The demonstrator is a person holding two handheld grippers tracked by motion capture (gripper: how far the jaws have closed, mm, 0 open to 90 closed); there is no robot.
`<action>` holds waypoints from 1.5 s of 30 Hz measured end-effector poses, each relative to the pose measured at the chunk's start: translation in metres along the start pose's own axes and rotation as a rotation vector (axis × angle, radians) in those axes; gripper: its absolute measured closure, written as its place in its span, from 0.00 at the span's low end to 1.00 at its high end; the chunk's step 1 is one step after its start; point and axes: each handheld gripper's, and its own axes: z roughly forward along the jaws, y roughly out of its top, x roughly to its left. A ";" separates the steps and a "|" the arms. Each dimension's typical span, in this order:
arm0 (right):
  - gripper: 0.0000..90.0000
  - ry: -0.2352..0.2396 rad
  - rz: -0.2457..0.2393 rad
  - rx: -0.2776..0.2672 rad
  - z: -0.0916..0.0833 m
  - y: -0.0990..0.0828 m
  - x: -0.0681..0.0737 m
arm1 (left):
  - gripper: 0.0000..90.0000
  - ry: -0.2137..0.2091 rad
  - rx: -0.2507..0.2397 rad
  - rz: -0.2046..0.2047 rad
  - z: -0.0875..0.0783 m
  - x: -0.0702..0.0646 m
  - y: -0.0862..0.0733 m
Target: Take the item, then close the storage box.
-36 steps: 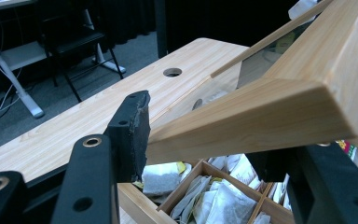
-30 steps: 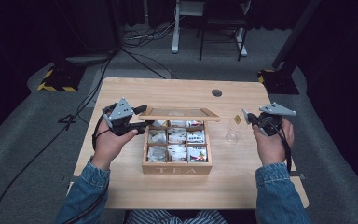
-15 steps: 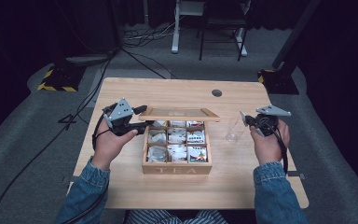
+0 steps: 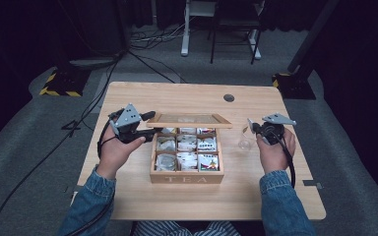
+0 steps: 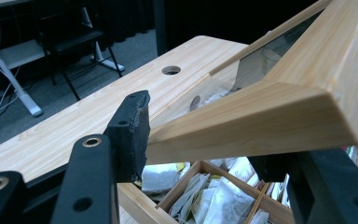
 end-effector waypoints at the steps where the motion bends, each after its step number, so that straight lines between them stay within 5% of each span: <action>1: 0.92 -0.003 0.003 -0.003 0.001 -0.001 0.000 | 0.51 0.000 0.000 0.000 0.000 0.000 0.000; 5: 0.81 -0.026 0.003 -0.007 0.001 -0.003 0.001 | 0.51 -0.001 0.000 0.001 0.000 0.000 0.000; 16: 0.70 -0.020 0.016 -0.015 -0.020 -0.007 -0.004 | 0.51 -0.005 0.012 0.003 0.001 -0.001 0.000; 34: 0.67 0.017 0.049 -0.048 -0.051 -0.018 -0.011 | 0.50 -0.016 0.033 0.015 0.000 -0.005 0.002; 45: 0.66 0.043 0.072 -0.049 -0.057 -0.037 -0.020 | 0.48 0.019 0.062 0.024 -0.003 -0.014 -0.004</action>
